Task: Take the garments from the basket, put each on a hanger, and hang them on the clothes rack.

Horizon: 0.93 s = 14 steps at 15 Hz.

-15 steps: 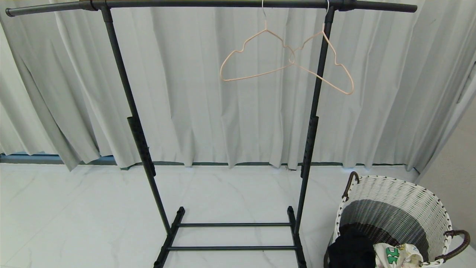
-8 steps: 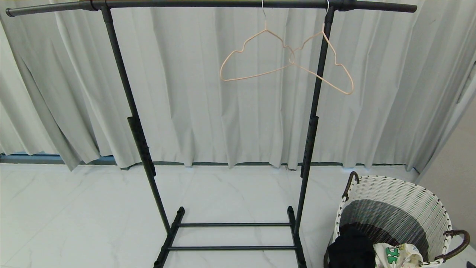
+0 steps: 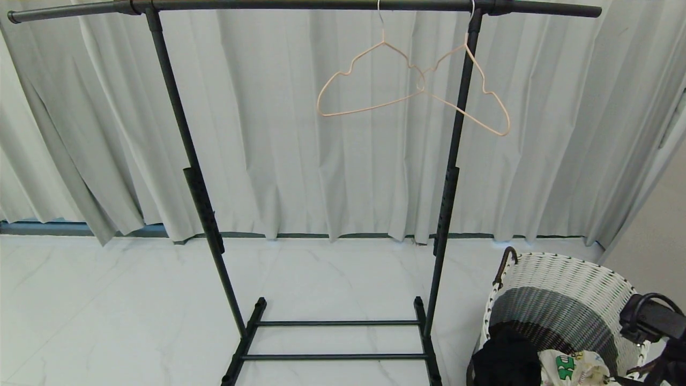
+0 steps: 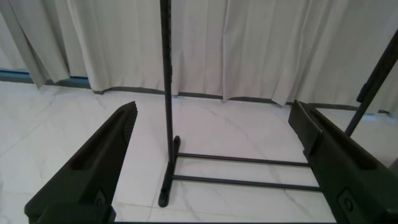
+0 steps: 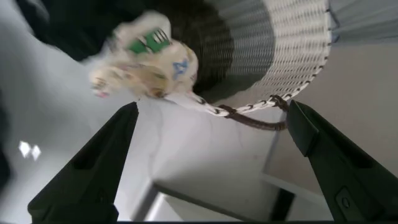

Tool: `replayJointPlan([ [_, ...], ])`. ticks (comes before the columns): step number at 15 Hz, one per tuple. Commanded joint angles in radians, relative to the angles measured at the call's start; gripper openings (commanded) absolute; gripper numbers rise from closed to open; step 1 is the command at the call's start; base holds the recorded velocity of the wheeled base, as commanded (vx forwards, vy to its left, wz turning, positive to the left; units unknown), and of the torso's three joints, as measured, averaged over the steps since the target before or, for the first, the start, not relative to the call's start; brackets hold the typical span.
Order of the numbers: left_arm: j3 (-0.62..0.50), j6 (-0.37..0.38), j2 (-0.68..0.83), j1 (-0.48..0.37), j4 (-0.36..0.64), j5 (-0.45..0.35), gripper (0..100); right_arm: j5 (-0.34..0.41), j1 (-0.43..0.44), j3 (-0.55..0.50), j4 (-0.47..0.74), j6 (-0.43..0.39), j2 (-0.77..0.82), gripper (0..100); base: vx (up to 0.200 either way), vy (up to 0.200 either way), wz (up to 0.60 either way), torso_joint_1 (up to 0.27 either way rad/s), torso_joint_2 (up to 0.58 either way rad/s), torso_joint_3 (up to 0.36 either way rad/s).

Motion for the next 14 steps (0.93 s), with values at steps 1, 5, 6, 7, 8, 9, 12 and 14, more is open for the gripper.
replayJointPlan([
  [1, 0.0, 0.0, 0.0, 0.001, -0.001, 0.0, 100, 0.034, -0.076, -0.017, -0.136, -0.092, 0.303, 100, 0.0, 0.0, 0.0, 0.0, 0.0, 0.0],
  [5, 0.0, 0.0, 0.0, 0.001, -0.001, 0.002, 100, 0.093, -0.076, -0.017, -0.185, -0.073, 0.372, 100, 0.0, 0.0, 0.0, 0.0, 0.0, 0.0],
  [6, 0.0, 0.0, 0.0, 0.001, -0.001, 0.002, 100, 0.103, -0.076, -0.017, -0.185, -0.073, 0.377, 100, 0.0, 0.0, 0.0, 0.0, 0.0, 0.0],
  [7, 0.0, -0.002, 0.0, 0.001, -0.001, 0.0, 100, 0.109, -0.076, -0.017, -0.185, -0.073, 0.38, 100, 0.0, 0.0, 0.0, 0.0, 0.0, 0.0],
  [8, 0.0, -0.002, 0.0, 0.001, -0.001, 0.002, 100, 0.109, -0.076, -0.02, -0.187, -0.073, 0.383, 100, 0.0, 0.0, 0.0, 0.0, 0.0, 0.0],
  [9, 0.0, -0.002, 0.0, 0.001, -0.001, 0.002, 100, 0.109, -0.077, -0.04, -0.196, -0.073, 0.421, 100, 0.0, 0.0, 0.0, 0.0, 0.0, 0.0],
  [12, 0.0, -0.002, 0.0, 0.001, -0.001, 0.002, 100, 0.107, -0.077, -0.041, -0.394, -0.075, 0.53, 100, 0.0, 0.0, 0.0, 0.0, 0.0, 0.0],
  [14, 0.0, -0.002, 0.0, 0.001, -0.001, 0.002, 100, 0.109, -0.077, -0.04, -0.457, -0.073, 0.567, 100, 0.0, 0.0, 0.0, 0.0, 0.0, 0.0],
])
